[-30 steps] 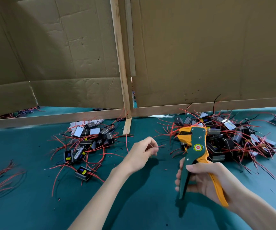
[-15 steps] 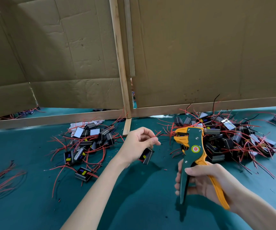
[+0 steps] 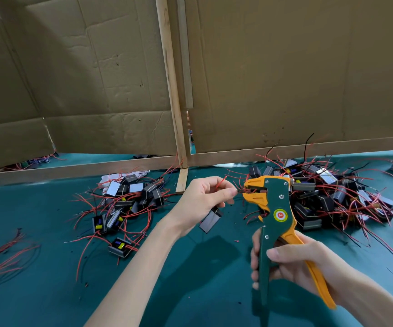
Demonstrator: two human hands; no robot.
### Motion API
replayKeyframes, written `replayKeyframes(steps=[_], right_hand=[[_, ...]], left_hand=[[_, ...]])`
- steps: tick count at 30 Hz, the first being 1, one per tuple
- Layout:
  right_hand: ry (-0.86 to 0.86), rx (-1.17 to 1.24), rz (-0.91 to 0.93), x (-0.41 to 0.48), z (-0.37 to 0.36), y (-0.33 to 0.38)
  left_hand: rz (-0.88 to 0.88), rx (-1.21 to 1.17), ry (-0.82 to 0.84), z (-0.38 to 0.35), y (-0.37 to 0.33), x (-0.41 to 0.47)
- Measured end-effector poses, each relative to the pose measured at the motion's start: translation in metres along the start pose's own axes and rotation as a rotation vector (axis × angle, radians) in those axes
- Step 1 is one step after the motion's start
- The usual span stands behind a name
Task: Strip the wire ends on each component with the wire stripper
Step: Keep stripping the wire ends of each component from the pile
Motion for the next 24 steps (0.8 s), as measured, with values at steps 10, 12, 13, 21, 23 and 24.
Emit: replayKeyframes(steps=[10, 12, 13, 21, 23, 24], right_hand=[[-0.003, -0.063, 0.012, 0.000, 0.000, -0.005], [-0.037, -0.072, -0.002, 0.001, 0.000, -0.007], [-0.072, -0.070, -0.010, 0.002, 0.001, -0.009], [-0.335, -0.065, -0.088, -0.002, 0.004, -0.028], [-0.379, -0.107, -0.069, -0.002, 0.004, -0.026], [-0.397, -0.123, -0.062, -0.002, 0.006, -0.025]], left_hand=[[0.018, 0.027, 0.073, -0.003, -0.003, -0.002], [0.024, 0.042, 0.082, -0.002, -0.003, -0.002], [0.026, 0.050, 0.083, -0.001, -0.003, -0.002], [0.072, 0.052, 0.098, -0.001, 0.005, -0.002], [0.082, 0.069, 0.081, -0.002, 0.008, -0.001], [0.093, 0.087, 0.063, -0.001, 0.011, -0.001]])
Point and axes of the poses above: each hand's wrist, its own x-axis towards the middle knuckle, its own z-axis out of the back of the hand, y = z × x, the point moved 6 cm from there along x, towards the middle knuckle, and after that the axes turned 9 degrees about y, right-handed, at the moved point
